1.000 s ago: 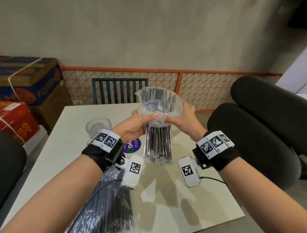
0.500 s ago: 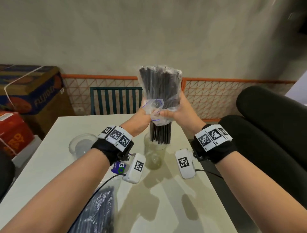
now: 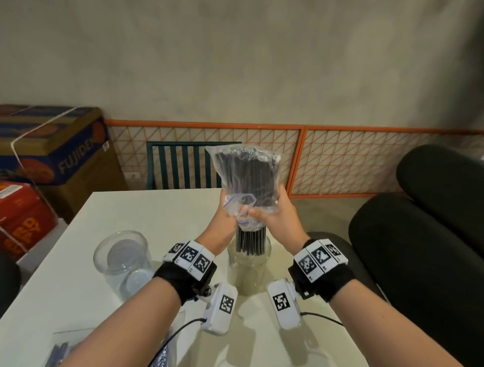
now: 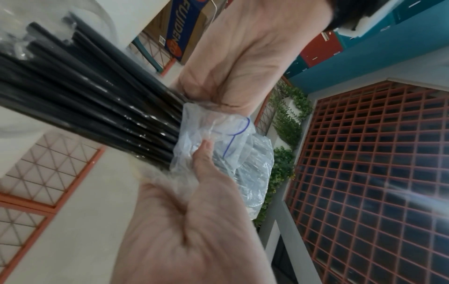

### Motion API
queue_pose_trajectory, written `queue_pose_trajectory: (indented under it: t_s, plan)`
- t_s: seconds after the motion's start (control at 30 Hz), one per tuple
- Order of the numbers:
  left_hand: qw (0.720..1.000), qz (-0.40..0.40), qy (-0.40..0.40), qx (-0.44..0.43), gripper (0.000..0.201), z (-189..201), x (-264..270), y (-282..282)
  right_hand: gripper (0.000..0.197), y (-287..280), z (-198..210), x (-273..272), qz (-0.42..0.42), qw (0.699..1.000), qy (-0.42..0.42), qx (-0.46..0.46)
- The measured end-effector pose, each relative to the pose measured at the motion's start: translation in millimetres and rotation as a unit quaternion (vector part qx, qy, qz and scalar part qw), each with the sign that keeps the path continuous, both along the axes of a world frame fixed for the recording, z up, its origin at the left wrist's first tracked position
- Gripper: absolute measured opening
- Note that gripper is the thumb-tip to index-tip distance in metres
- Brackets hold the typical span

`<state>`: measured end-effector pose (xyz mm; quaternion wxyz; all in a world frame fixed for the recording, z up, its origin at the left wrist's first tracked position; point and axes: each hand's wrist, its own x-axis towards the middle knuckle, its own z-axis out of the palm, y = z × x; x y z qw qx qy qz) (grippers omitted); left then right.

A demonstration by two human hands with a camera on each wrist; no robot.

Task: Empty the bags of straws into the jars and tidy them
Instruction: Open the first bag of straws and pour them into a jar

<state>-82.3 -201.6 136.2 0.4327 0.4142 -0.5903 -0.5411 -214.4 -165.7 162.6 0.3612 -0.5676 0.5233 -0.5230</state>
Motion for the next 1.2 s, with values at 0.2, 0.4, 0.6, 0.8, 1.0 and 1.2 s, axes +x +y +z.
queue_pose_trajectory:
  t_s: [0.2, 0.4, 0.6, 0.8, 1.0, 1.2]
  plan:
    - [0.993, -0.006, 0.088, 0.074, 0.029, -12, -4, -11, 0.065, -7, -31, -8, 0.006, 0.999, -0.013, 0.035]
    - [0.929, -0.265, -0.212, 0.150, 0.126, 4, 42, -19, 0.077, -1, -26, -29, 0.033, 0.992, 0.088, 0.084]
    - [0.941, -0.273, -0.148, 0.135, 0.100, 33, 39, -12, 0.082, -4, 3, -31, 0.046, 0.987, 0.133, 0.079]
    - [0.957, -0.219, -0.176, 0.077, 0.068, 45, 35, -6, 0.097, -1, 3, -30, 0.052, 0.986, 0.113, 0.109]
    - [0.964, -0.220, -0.151, 0.011, 0.052, 64, 33, 1, 0.088, 9, 20, -29, 0.070, 0.996, 0.058, 0.024]
    - [0.980, -0.156, -0.114, -0.041, 0.044, 81, 32, -1, 0.095, 10, 35, -25, 0.063, 0.995, 0.073, -0.026]
